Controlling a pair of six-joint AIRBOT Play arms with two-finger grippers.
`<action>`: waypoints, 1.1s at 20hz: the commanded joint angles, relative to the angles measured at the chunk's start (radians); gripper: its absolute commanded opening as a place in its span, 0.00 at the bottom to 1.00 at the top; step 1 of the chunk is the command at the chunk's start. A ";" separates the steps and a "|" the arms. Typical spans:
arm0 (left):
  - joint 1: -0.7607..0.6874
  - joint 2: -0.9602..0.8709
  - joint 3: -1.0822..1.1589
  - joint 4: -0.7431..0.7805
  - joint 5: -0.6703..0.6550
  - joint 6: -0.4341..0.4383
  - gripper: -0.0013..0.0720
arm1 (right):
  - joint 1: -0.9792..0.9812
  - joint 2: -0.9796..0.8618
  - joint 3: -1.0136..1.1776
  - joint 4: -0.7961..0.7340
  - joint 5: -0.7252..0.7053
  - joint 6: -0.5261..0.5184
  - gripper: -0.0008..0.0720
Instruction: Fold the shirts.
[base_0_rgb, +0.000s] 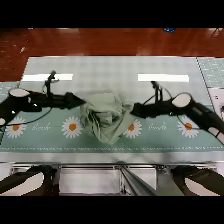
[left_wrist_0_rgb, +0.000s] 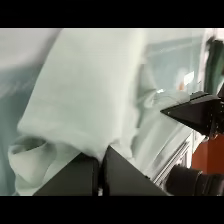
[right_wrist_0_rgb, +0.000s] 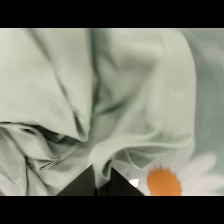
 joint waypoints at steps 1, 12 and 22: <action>0.064 0.086 0.265 -0.004 -0.031 -0.085 0.05 | -0.069 0.075 0.366 -0.276 0.154 0.081 0.04; 0.126 0.325 1.100 0.512 -0.188 -0.410 0.05 | -0.145 0.358 1.168 -0.501 0.421 0.091 0.04; 0.123 0.605 0.685 0.516 -0.477 -0.423 0.05 | -0.145 0.451 1.103 -0.708 0.931 0.122 0.04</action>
